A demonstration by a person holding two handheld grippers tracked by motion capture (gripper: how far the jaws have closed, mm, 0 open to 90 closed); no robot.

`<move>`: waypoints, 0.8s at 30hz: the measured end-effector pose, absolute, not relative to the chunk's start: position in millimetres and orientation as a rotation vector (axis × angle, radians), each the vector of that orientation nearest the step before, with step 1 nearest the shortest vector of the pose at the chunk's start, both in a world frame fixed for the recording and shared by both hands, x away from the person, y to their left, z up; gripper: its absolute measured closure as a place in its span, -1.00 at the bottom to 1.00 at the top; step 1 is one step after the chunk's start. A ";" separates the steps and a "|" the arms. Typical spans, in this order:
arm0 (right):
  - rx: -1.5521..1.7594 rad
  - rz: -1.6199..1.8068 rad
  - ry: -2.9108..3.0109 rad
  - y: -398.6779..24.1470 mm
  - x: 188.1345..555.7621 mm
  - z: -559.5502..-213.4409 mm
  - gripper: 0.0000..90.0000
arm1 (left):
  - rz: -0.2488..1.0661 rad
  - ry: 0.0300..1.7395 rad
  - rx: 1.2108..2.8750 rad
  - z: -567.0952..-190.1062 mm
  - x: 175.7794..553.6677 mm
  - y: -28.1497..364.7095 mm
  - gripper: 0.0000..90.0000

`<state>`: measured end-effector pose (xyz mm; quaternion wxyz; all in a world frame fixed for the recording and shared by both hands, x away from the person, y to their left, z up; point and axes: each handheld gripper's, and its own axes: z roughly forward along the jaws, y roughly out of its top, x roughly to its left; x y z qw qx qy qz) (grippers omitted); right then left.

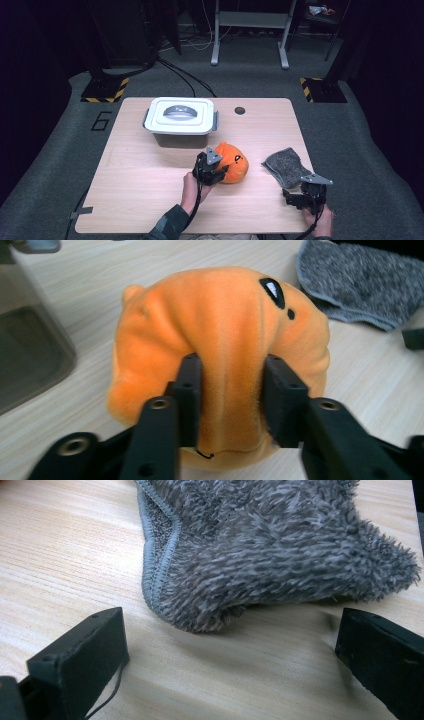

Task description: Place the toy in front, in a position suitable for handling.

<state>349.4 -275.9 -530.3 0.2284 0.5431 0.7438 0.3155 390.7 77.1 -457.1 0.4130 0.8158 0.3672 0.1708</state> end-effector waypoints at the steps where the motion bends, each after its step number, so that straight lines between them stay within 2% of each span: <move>1: 1.498 0.869 2.047 -275.8 349.3 -530.3 -1.00 | 0.428 0.918 2.053 -455.2 390.9 78.5 0.19; 4: 1.496 0.869 2.047 -275.9 349.3 -530.3 -1.00 | 0.412 0.886 2.058 -448.3 392.7 87.7 -0.07; 11: 1.498 0.869 2.047 -275.8 349.3 -530.3 -1.00 | 0.427 0.893 2.020 -433.2 409.7 119.2 -0.13; 14: 1.497 0.868 2.047 -275.8 349.3 -530.3 -1.00 | 0.417 0.880 2.060 -435.4 423.4 128.1 -0.15; 24: 1.498 0.868 2.046 -275.7 349.3 -530.3 -1.00 | 0.304 0.786 2.172 -457.0 443.8 119.0 -0.25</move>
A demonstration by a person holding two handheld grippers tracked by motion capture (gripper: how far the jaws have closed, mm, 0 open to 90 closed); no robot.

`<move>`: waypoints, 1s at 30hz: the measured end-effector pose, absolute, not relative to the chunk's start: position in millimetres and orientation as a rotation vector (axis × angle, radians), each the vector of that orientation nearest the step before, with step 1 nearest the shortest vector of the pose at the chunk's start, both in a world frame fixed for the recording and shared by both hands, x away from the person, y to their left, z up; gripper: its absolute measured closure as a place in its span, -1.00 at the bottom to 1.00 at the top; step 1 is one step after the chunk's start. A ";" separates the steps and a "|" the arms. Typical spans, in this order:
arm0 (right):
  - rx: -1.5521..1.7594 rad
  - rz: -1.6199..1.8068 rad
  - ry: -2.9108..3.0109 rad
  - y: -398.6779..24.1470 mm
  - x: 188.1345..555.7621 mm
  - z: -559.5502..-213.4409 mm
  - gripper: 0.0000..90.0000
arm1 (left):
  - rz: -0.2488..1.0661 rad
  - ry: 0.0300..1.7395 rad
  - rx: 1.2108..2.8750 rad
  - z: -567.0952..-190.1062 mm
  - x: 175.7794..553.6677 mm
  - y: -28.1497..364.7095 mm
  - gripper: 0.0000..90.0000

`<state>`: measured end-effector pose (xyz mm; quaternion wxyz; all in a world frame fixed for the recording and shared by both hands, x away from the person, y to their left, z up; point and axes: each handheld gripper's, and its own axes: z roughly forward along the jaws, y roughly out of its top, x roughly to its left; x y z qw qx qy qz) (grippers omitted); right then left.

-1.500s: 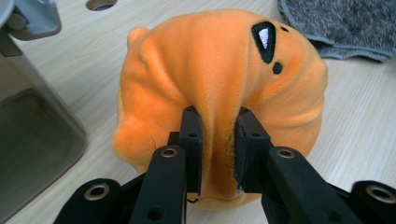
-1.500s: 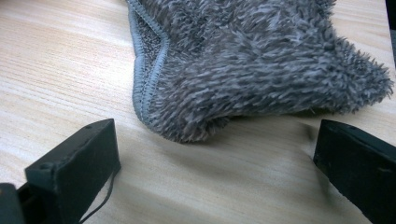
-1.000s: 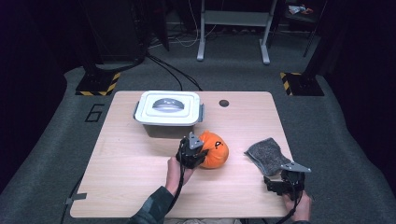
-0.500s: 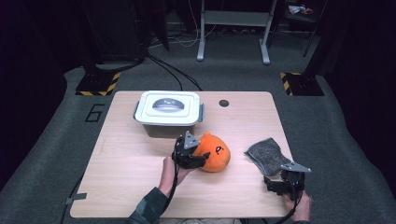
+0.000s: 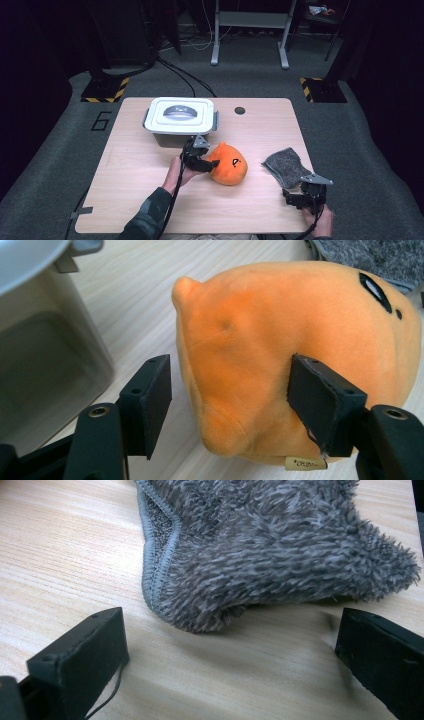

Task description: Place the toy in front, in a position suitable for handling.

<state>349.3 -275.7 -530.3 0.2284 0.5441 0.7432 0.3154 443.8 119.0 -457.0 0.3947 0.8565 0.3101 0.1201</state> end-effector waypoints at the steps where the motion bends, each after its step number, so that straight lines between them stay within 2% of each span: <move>1: 1.499 0.868 2.046 -275.7 349.2 -530.3 -1.00 | 0.292 0.775 2.186 -458.3 444.3 118.0 -0.25; 6: 1.499 0.869 2.046 -275.7 349.2 -530.3 -1.00 | 0.236 0.769 2.222 -468.9 443.9 112.1 -0.25; 13: 1.499 0.868 2.046 -275.7 349.2 -530.3 -1.00 | 0.236 0.765 2.232 -476.7 441.3 106.4 -0.19; 24: 1.495 0.867 2.048 -275.8 349.4 -530.3 -1.00 | 0.285 0.725 2.212 -478.6 432.8 106.5 0.48; 30: 1.491 0.869 2.048 -276.0 349.6 -530.4 -1.00 | 0.277 0.751 2.118 -472.3 424.5 109.0 0.61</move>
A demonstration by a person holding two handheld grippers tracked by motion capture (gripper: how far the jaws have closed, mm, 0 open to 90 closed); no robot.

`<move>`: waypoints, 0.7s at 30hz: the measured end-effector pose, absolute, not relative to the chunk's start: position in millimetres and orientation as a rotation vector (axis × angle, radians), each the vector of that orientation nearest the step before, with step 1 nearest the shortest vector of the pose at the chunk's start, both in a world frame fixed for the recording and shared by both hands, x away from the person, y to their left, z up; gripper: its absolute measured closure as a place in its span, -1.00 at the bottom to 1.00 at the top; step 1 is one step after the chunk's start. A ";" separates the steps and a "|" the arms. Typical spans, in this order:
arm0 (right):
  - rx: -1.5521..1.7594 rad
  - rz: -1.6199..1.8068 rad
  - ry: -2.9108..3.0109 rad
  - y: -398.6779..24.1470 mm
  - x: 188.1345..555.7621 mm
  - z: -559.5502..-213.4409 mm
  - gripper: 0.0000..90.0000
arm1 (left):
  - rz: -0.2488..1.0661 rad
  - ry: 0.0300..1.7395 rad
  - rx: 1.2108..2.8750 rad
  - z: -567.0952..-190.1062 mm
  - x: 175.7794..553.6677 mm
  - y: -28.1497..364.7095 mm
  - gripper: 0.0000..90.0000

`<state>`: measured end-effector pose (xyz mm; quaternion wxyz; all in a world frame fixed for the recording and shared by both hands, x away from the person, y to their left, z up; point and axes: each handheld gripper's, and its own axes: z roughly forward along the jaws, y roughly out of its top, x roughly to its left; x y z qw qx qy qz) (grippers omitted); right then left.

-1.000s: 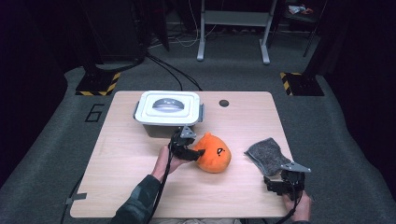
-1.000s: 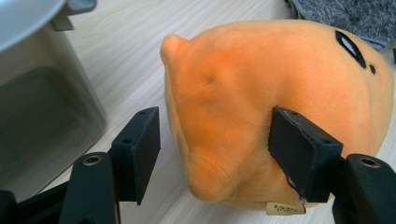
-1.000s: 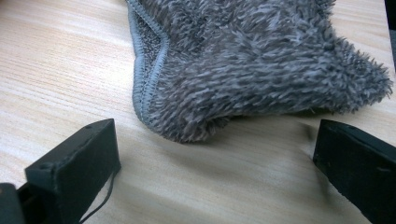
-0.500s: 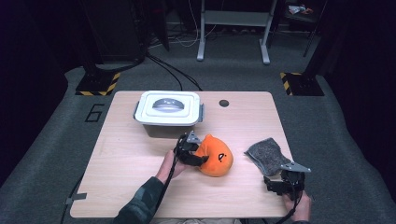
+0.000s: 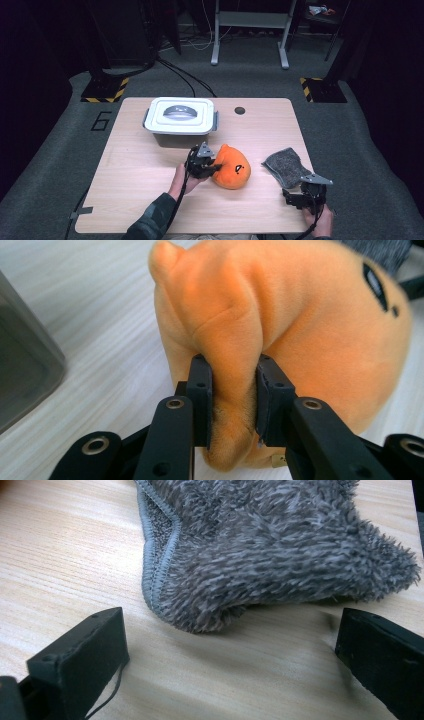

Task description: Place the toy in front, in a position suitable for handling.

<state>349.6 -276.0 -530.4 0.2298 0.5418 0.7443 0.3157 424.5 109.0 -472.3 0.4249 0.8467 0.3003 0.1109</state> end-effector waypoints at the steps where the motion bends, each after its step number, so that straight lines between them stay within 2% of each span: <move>1: 1.491 0.868 2.048 -276.0 349.7 -530.4 -1.00 | 0.287 0.759 2.101 -470.7 422.7 108.4 0.62; 11: 1.491 0.869 2.048 -276.0 349.6 -530.4 -1.00 | 0.315 0.903 1.958 -458.1 415.2 107.7 0.63; 17: 1.491 0.869 2.048 -276.0 349.8 -530.4 -1.00 | 0.237 0.998 1.844 -462.5 410.4 107.9 0.62; 21: 1.490 0.869 2.048 -276.0 349.8 -530.4 -1.00 | 0.261 1.021 1.877 -471.5 405.5 102.9 0.60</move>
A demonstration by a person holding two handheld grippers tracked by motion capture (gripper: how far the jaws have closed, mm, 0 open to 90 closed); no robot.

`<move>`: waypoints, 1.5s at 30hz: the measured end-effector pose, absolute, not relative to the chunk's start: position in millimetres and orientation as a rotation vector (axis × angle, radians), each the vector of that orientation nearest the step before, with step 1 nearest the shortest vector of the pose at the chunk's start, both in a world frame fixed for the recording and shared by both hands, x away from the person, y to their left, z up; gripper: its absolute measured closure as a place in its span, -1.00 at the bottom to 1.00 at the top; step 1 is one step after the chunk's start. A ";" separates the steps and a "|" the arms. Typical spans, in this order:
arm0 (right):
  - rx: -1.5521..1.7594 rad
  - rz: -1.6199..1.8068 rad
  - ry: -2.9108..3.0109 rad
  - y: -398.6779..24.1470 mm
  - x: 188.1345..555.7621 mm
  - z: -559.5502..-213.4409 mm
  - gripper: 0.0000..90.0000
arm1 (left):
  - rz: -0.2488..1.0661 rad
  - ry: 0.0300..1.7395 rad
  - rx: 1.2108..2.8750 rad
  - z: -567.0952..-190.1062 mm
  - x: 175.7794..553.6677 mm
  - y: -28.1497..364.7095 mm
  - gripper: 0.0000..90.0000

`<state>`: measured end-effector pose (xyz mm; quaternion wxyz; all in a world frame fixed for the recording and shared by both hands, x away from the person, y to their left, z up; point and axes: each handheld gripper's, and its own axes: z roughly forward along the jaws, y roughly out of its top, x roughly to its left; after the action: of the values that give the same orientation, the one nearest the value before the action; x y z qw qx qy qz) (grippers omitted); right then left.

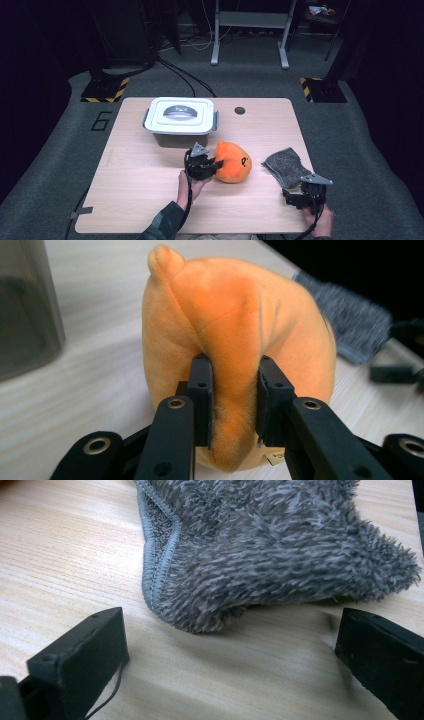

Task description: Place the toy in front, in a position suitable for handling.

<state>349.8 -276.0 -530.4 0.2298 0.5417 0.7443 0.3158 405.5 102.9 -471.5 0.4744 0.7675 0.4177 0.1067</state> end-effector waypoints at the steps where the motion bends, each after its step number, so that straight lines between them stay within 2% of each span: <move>1: 1.490 0.869 2.048 -276.0 349.7 -530.4 -1.00 | 0.275 1.014 1.893 -472.5 404.5 102.3 0.58; 9: 1.492 0.867 2.047 -275.8 349.8 -530.4 -1.00 | 0.357 0.943 2.022 -469.0 405.1 105.6 0.05; 11: 1.492 0.867 2.047 -275.8 349.8 -530.4 -1.00 | 0.381 0.935 2.040 -468.2 404.5 107.9 -0.02; 15: 1.492 0.867 2.047 -275.8 349.8 -530.4 -1.00 | 0.375 0.920 2.038 -467.3 403.8 115.7 -0.11; 22: 1.492 0.867 2.048 -275.8 349.8 -530.4 -1.00 | 0.384 0.900 2.039 -467.1 398.1 129.2 -0.11; 29: 1.492 0.868 2.048 -275.8 349.8 -530.4 -1.00 | 0.368 0.841 2.110 -472.5 400.6 136.4 -0.01; 33: 1.492 0.867 2.049 -275.8 349.8 -530.3 -1.00 | 0.378 0.807 2.159 -477.0 401.2 131.4 0.30; 37: 1.479 0.865 2.058 -276.2 350.2 -530.1 -1.00 | 0.380 0.803 2.140 -478.2 398.0 127.2 0.56; 40: 1.473 0.869 2.064 -274.3 349.9 -530.1 -1.00 | 0.373 0.821 2.131 -479.2 395.7 126.3 0.67; 45: 1.482 0.868 2.059 -272.1 349.1 -529.9 -1.00 | 0.343 0.873 2.075 -484.4 391.9 122.5 0.70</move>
<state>349.1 -272.1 -529.9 0.2280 0.5381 0.7478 0.3152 391.9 122.5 -484.4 0.4190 0.8273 0.3481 0.1369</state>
